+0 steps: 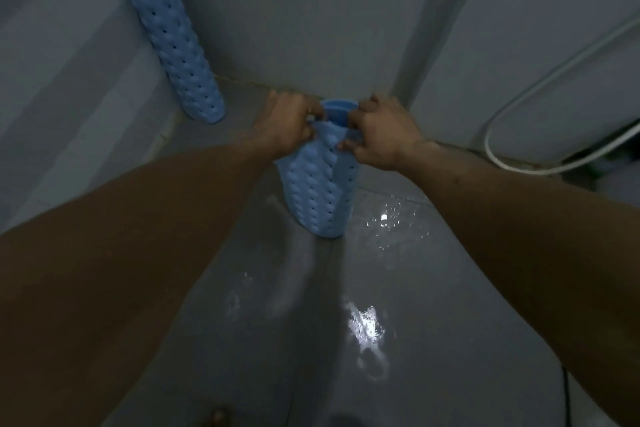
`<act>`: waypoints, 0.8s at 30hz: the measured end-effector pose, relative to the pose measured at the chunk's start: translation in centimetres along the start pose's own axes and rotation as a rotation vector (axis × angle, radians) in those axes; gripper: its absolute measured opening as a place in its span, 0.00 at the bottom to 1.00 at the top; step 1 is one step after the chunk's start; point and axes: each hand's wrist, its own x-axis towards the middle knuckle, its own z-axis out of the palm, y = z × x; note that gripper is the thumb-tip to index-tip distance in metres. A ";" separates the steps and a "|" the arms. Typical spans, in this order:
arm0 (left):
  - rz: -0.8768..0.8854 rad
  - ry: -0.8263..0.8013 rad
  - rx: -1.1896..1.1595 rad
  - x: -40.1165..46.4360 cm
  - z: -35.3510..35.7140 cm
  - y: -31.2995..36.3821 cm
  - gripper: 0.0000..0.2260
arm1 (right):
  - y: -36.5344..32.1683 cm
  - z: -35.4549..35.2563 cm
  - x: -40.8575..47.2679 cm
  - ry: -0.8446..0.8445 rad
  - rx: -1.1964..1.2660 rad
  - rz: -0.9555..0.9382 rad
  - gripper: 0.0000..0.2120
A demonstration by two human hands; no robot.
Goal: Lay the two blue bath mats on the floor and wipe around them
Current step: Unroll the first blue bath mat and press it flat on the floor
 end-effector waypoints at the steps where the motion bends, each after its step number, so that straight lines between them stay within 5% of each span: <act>1: 0.020 0.049 -0.041 -0.3 0.5 -0.5 0.17 | -0.3 0.8 0.0 0.054 0.003 0.020 0.24; 6: -0.025 0.196 0.033 -1.3 2.0 -2.9 0.27 | -1.5 3.6 1.1 0.325 0.012 0.069 0.26; 9: -0.039 0.277 0.144 -1.2 3.5 -4.4 0.18 | -1.8 5.4 1.9 0.423 -0.059 0.119 0.28; 14: 0.004 0.391 0.196 -0.1 5.3 -6.3 0.18 | -2.2 7.1 3.0 0.553 -0.162 0.122 0.30; 20: 0.126 0.161 0.262 0.1 3.1 -6.2 0.22 | -1.8 7.7 1.9 0.581 -0.313 0.155 0.37; 24: 0.227 0.061 0.320 -1.2 1.4 -4.8 0.16 | -1.9 7.6 -0.4 0.614 -0.327 0.146 0.40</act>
